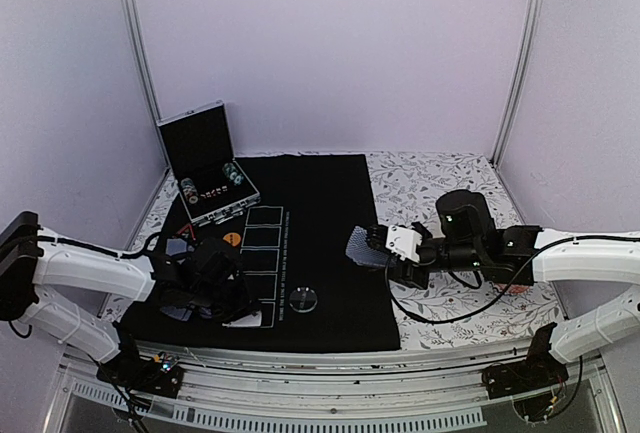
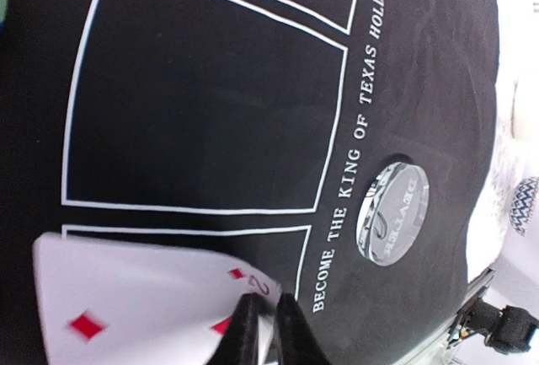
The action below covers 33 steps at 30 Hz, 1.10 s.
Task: Distribute texas hold em gaming equipment
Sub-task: Flop the poker card into the community card area, then adjust the poker card in the community card area.
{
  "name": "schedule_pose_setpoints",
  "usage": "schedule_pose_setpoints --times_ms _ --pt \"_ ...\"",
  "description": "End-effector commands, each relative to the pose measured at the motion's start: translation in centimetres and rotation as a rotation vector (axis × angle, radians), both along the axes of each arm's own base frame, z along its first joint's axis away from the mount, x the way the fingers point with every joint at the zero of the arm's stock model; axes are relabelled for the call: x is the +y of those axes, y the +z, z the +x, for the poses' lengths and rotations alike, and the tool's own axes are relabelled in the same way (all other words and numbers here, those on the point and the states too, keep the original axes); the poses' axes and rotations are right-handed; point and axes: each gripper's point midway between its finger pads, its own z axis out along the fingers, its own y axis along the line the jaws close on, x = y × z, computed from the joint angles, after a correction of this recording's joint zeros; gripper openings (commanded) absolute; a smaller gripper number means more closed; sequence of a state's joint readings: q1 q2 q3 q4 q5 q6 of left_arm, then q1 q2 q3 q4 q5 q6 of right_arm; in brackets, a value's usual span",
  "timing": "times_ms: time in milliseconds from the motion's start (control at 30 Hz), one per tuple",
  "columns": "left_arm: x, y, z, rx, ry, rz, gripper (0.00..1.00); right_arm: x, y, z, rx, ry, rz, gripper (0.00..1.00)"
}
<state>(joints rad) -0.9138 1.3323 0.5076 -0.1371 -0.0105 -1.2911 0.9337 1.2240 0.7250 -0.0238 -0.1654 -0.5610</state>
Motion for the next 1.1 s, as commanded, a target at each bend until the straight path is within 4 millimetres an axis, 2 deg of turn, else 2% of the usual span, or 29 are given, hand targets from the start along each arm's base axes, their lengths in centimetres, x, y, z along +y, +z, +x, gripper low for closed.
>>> schedule_pose_setpoints --times_ms 0,167,333,433,600,700,800,1067 --pt "0.4 -0.7 0.1 0.011 0.020 -0.007 0.12 -0.5 0.7 0.2 -0.008 -0.024 0.019 0.51" --pt "0.5 -0.3 0.3 -0.004 0.022 -0.008 0.17 -0.4 0.6 0.2 -0.007 -0.021 0.017 0.51" --pt "-0.3 2.4 1.7 -0.113 -0.040 0.001 0.18 -0.4 0.6 0.1 -0.004 -0.018 0.016 0.51" --pt "0.2 3.2 2.1 -0.130 -0.075 0.056 0.18 -0.4 0.5 0.2 -0.001 -0.020 0.013 0.51" --pt "4.8 1.9 1.2 -0.071 -0.035 0.158 0.19 -0.4 0.6 0.1 -0.002 -0.017 0.013 0.51" --pt "6.8 1.6 0.6 -0.064 -0.004 0.185 0.25 -0.4 0.4 0.1 0.002 -0.014 0.011 0.51" --pt "7.5 1.3 0.2 -0.060 -0.007 0.191 0.30 -0.3 0.3 0.1 0.004 -0.011 0.011 0.51" --pt "7.8 -0.3 -0.2 -0.015 -0.044 0.217 0.35 -0.1 0.6 0.1 0.002 -0.008 0.016 0.51"
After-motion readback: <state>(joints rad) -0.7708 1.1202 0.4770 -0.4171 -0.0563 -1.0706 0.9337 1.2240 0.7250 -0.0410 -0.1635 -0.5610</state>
